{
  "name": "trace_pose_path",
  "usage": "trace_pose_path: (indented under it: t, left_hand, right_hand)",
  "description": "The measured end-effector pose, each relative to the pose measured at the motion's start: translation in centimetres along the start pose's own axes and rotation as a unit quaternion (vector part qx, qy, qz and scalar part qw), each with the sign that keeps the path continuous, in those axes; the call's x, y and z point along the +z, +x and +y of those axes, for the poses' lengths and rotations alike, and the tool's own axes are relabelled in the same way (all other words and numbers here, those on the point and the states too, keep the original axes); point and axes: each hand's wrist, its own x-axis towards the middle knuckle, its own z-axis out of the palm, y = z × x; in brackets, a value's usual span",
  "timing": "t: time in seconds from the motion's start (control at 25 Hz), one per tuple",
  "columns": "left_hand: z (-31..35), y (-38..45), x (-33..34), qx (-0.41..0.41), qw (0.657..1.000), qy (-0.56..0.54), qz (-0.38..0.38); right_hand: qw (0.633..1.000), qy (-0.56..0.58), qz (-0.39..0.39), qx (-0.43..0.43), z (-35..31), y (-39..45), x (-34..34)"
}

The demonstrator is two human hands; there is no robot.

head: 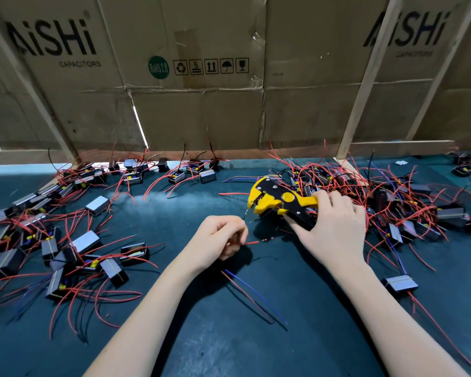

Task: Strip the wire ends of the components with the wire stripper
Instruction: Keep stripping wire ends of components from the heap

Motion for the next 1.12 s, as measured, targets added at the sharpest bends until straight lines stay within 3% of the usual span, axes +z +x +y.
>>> trace_pose_path:
  t: [0.12, 0.2, 0.28, 0.4, 0.52, 0.6, 0.68, 0.8, 0.92, 1.0, 1.12]
  left_hand:
    - [0.4, -0.4, -1.0, 0.016, 0.995, 0.095, -0.026]
    - [0.5, -1.0, -2.5, -0.002, 0.957, 0.288, -0.034]
    - [1.0, -1.7, -3.7, -0.041, 0.925, 0.375, -0.036]
    - [1.2, -1.6, -3.5, -0.061, 0.933, 0.354, -0.009]
    - [0.8, -0.8, -1.1, -0.04, 0.963, 0.246, 0.101]
    - [0.7, -0.4, 0.5, -0.042, 0.991, 0.109, 0.065]
    - [0.6, -0.2, 0.4, -0.031, 0.991, 0.119, 0.053]
    - [0.8, -0.4, -2.8, 0.006, 0.964, 0.184, 0.194]
    - [0.7, -1.3, -6.8, 0.007, 0.887, 0.308, 0.345]
    - [0.2, -1.8, -8.3, -0.074, 0.861, 0.39, 0.318]
    - [-0.7, -1.2, -7.2, -0.125, 0.876, 0.398, 0.241]
  right_hand:
    - [0.998, 0.018, -0.003, 0.058, 1.2, 0.3, 0.0]
    - [0.996, 0.035, 0.006, 0.08, 1.9, 0.4, 0.1]
    - [0.994, 0.052, 0.014, 0.092, 2.0, 0.5, 0.0]
    - [0.994, 0.061, 0.017, 0.089, 1.7, 0.6, 0.0]
    - [0.995, 0.061, 0.009, 0.084, 1.4, 0.5, -0.3]
    - [0.994, 0.059, -0.004, 0.091, 1.4, 0.5, -0.4]
    - [0.993, 0.064, -0.009, 0.1, 1.4, 0.5, -0.6]
    - [0.989, 0.091, -0.007, 0.119, 1.5, 0.6, -0.9]
    - [0.985, 0.117, -0.006, 0.127, 1.3, 0.8, -1.2]
    - [0.985, 0.119, -0.003, 0.125, 1.2, 0.8, -1.4]
    - [0.986, 0.111, -0.008, 0.121, 1.1, 0.8, -1.5]
